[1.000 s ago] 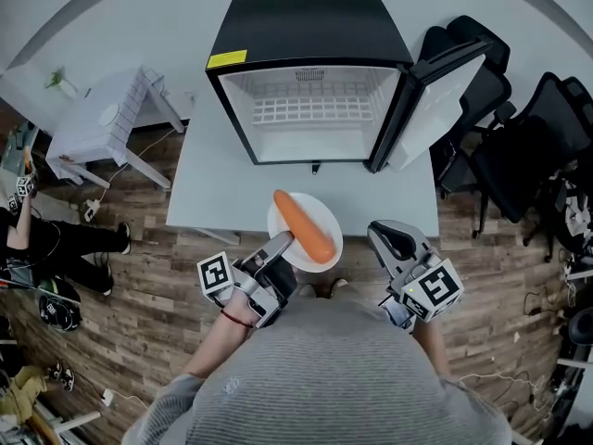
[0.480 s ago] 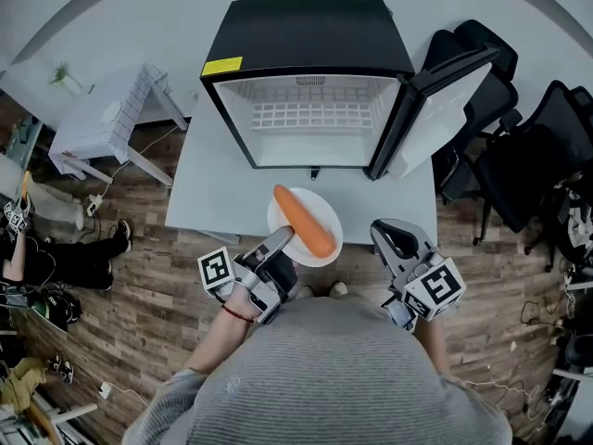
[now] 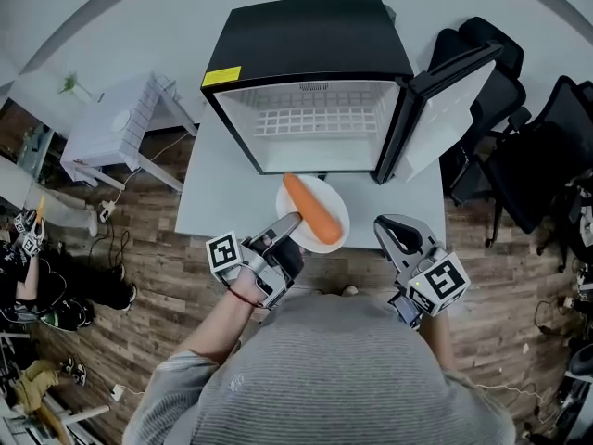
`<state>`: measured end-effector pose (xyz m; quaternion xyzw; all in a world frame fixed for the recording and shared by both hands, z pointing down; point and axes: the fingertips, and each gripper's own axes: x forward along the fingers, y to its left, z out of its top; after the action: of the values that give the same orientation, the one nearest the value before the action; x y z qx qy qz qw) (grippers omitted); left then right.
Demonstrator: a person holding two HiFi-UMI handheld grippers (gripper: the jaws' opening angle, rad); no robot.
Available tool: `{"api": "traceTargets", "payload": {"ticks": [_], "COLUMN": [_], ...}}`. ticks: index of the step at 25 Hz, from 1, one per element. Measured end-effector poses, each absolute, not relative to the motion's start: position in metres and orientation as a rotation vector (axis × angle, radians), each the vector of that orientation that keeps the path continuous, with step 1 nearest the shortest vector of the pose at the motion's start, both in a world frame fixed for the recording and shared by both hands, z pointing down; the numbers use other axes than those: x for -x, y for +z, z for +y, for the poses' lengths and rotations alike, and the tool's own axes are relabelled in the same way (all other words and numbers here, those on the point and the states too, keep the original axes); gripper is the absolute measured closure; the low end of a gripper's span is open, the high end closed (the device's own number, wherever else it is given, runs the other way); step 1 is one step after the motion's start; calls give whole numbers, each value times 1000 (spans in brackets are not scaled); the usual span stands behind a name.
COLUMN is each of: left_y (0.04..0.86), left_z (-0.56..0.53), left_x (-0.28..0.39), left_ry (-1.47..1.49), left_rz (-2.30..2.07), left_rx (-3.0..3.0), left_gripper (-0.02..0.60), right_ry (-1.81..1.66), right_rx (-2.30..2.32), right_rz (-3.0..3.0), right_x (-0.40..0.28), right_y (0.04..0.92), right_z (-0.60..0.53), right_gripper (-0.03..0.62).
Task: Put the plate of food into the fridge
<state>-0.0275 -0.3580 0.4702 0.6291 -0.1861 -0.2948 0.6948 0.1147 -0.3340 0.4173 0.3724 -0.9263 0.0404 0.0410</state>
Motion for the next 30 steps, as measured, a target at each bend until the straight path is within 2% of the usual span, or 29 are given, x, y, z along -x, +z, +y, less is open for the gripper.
{"api": "traceTargets", "payload": {"ticks": [30], "left_y": [532], "left_z": [-525], "left_x": [11], "left_ry": [-710], "left_rz": [-609], "left_rx": [-1384], "left_gripper": [506], "right_ry": [192], "right_rx": [-1155], "right_rz": [-2799], "right_x": [-132], "right_y": [436], "right_z": [-359], "right_gripper": [577]}}
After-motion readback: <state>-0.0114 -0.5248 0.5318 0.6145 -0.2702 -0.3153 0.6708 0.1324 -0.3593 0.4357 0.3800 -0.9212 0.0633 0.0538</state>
